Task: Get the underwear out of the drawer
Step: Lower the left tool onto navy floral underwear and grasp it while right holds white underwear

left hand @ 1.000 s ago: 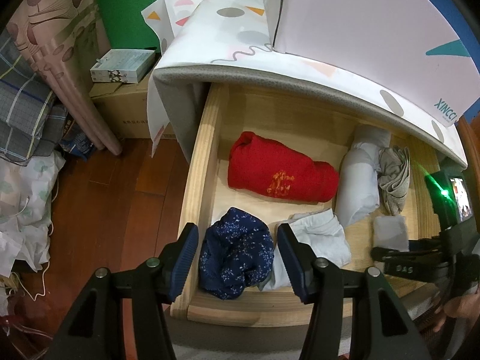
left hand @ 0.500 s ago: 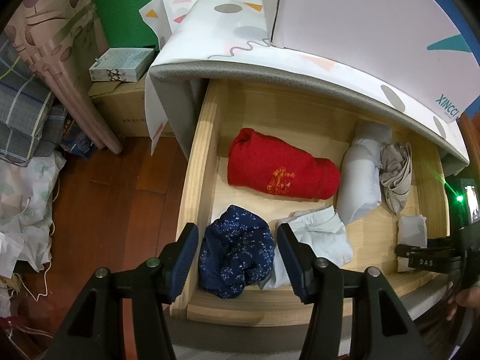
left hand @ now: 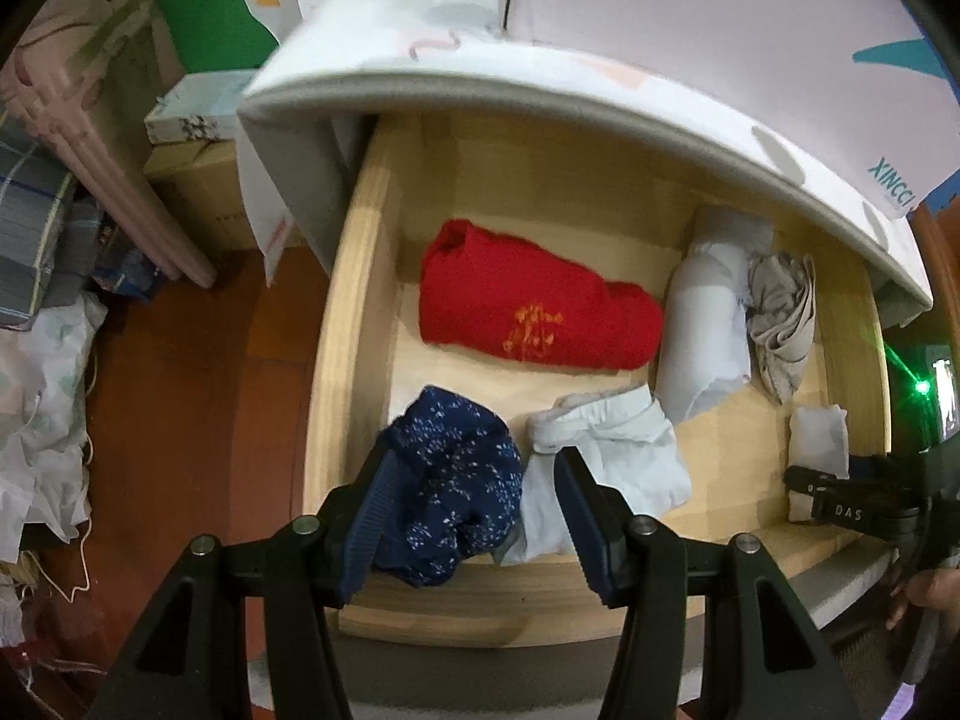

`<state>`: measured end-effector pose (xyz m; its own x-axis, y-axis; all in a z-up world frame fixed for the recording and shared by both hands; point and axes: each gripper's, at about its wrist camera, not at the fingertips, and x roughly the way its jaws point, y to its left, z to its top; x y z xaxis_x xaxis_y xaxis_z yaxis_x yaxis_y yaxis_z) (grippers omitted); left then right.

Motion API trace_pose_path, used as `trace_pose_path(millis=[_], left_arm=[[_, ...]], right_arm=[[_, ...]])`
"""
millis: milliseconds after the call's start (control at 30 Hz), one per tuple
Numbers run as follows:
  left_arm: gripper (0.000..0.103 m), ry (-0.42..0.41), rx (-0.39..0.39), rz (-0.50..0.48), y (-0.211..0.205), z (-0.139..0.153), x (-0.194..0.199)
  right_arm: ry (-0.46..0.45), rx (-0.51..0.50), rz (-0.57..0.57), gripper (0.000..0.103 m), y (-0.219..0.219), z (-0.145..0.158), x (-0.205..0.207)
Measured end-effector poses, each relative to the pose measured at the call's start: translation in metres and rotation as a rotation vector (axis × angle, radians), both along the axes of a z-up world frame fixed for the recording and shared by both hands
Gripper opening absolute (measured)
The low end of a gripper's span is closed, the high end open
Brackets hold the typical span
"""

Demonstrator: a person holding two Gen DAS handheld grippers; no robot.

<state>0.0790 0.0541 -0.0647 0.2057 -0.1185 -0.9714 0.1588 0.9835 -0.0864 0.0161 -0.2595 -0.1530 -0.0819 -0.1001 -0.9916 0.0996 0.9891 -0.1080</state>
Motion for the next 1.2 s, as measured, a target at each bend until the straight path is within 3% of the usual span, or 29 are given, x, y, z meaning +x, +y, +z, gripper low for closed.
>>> trace_pose_path(millis=[267, 467, 833, 1033, 1200], left_arm=[[0.056, 0.084, 0.031, 0.009, -0.002, -0.018, 0.009], [0.056, 0.109, 0.088, -0.011, -0.012, -0.031, 0.013], [0.056, 0.157, 0.106, -0.009, -0.017, -0.052, 0.030], [0.056, 0.164, 0.177, -0.042, -0.035, -0.061, 0.030], [0.055, 0.179, 0.157, -0.039, -0.037, -0.063, 0.030]], right_arm=[[0.000, 0.012, 0.006, 0.050, -0.018, 0.018, 0.008], [-0.003, 0.022, 0.010, 0.051, -0.020, 0.018, 0.010], [-0.009, 0.055, 0.010, 0.051, -0.025, 0.026, 0.011], [0.008, 0.127, -0.021, 0.051, -0.033, 0.026, 0.013], [0.013, 0.176, -0.056, 0.051, -0.042, 0.025, 0.015]])
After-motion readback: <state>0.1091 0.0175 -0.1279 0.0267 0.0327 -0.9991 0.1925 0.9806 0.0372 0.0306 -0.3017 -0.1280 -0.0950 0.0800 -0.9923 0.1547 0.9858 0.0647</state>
